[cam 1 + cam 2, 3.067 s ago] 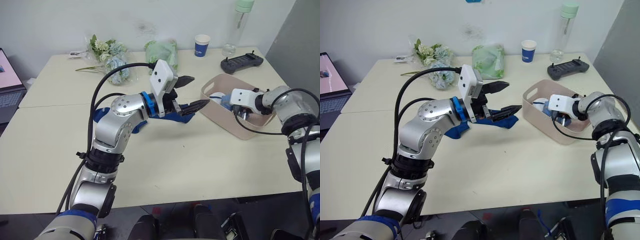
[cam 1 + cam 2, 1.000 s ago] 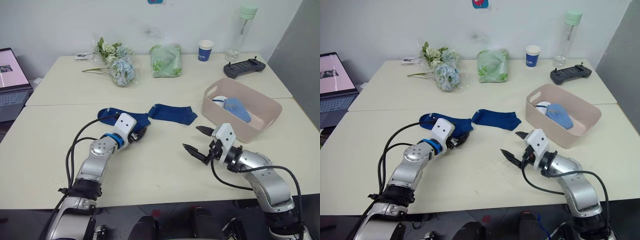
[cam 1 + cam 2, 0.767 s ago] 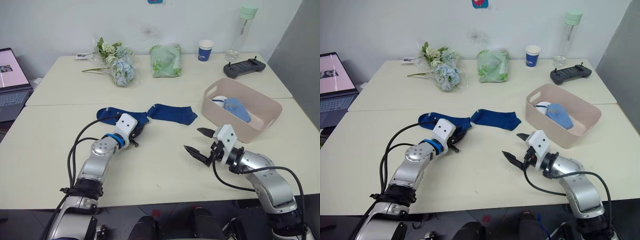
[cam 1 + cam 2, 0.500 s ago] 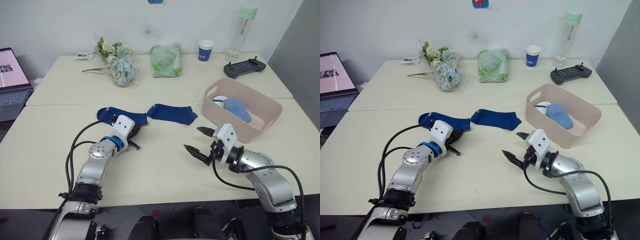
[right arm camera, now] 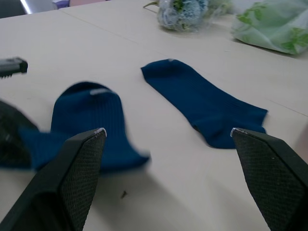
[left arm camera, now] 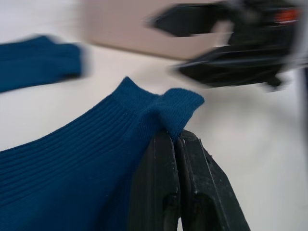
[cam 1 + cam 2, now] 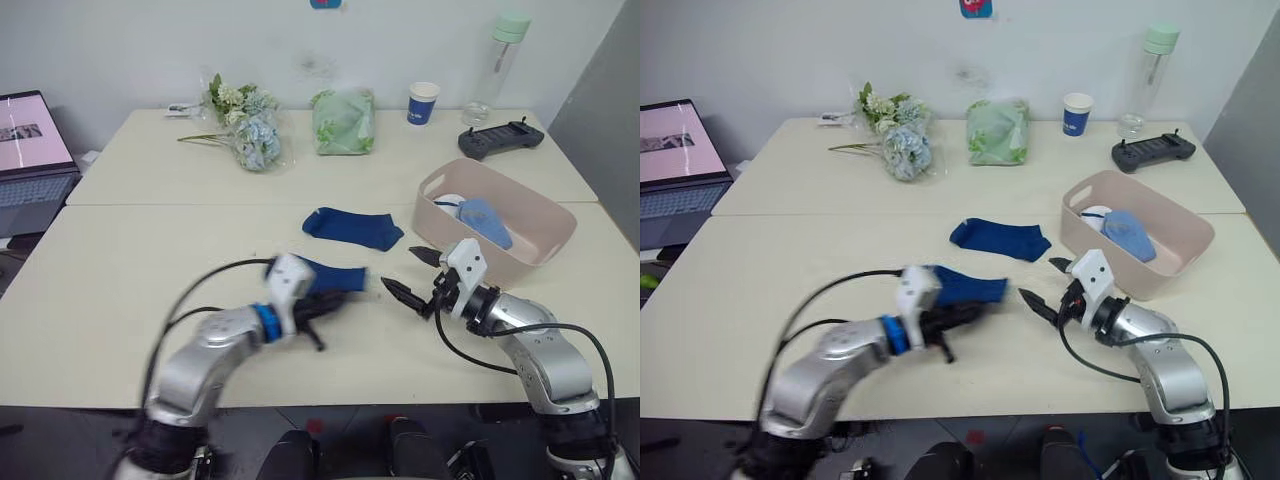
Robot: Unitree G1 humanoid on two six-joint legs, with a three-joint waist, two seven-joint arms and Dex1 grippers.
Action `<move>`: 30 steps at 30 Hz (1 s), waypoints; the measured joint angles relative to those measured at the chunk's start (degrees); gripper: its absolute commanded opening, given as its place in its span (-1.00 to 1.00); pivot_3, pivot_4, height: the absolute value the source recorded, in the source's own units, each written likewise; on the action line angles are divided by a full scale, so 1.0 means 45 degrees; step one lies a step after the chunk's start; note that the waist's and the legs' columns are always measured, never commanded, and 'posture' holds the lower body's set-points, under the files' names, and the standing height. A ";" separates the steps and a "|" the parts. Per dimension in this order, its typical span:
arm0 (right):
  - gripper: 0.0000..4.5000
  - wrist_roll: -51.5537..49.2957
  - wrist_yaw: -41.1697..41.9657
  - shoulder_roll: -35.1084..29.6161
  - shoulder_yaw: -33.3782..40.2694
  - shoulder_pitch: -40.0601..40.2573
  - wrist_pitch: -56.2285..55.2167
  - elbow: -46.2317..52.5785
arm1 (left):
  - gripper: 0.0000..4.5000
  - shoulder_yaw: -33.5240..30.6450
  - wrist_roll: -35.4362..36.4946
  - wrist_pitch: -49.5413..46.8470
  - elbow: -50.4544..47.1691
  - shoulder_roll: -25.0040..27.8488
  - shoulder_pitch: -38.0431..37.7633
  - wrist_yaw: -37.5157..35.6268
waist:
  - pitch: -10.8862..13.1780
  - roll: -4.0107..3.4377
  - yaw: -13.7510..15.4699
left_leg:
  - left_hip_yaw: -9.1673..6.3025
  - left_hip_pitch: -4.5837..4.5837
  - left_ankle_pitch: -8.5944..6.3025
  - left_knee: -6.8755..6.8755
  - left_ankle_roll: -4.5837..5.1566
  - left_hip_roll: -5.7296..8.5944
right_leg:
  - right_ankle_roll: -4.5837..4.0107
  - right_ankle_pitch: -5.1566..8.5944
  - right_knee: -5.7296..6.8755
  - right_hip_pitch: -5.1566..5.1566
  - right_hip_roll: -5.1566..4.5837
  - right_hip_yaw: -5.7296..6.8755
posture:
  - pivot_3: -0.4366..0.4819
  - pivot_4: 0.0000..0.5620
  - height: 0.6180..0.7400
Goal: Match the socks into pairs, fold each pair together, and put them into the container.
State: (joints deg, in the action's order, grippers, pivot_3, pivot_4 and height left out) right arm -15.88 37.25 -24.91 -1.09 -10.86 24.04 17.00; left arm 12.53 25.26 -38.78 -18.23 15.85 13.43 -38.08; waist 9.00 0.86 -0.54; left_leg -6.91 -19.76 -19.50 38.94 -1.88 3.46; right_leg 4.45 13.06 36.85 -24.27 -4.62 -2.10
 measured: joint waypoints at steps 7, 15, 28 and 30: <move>1.00 -0.0090 -0.0256 -0.0300 0.0789 -0.0170 0.0000 -0.0572 | -0.18 0.0146 -0.0079 -0.0068 0.0789 -0.0085 0.0239 0.0124 | -0.0001 -0.0003 -0.0225 | 0.0005 0.0008 -0.0001 -0.0015 -0.0003 -0.0029 | -0.0007 0.0000 0.0006 -0.0007 0.0045 -0.0020 | -0.05 -0.47 1.00; 1.00 -0.0270 -0.0263 -0.0460 0.0869 -0.0095 0.0404 -0.0608 | 0.89 -0.0346 0.0234 -0.0131 0.0357 0.0753 0.0124 -0.0157 | 0.0000 -0.0003 -0.0210 | 0.0002 0.0005 -0.0001 -0.0013 -0.0004 -0.0027 | -0.0006 0.0001 0.0002 -0.0005 0.0043 -0.0019 | -0.05 -0.47 1.00; 1.00 -0.1704 -0.0350 -0.0875 0.0289 0.1629 0.4202 0.1384 | 0.72 -0.2796 -0.1657 0.2828 0.6376 0.2383 0.2290 -0.0022 | 0.0008 0.0010 -0.0196 | -0.0012 -0.0011 -0.0001 -0.0010 -0.0006 -0.0016 | -0.0005 0.0001 -0.0007 -0.0018 0.0036 -0.0003 | -0.05 -0.47 1.00; 1.00 -0.1752 -0.0592 -0.0693 0.0055 0.1444 0.4489 0.1481 | 0.50 -0.2516 -0.1729 0.2957 0.6482 0.2252 0.2383 -0.0336 | 0.0007 0.0009 -0.0198 | -0.0014 -0.0014 -0.0001 -0.0010 -0.0007 -0.0017 | -0.0005 0.0001 -0.0005 -0.0018 0.0032 -0.0003 | -0.05 -0.47 1.00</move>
State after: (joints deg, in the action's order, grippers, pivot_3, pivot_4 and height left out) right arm -23.77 34.59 -28.03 -0.84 -4.36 44.24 23.67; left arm 1.21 17.48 -25.48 10.93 25.98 24.15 -39.60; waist 9.03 0.90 -1.43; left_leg -6.97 -19.82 -19.50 38.90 -1.91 3.39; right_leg 4.43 13.07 36.83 -24.35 -4.47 -2.12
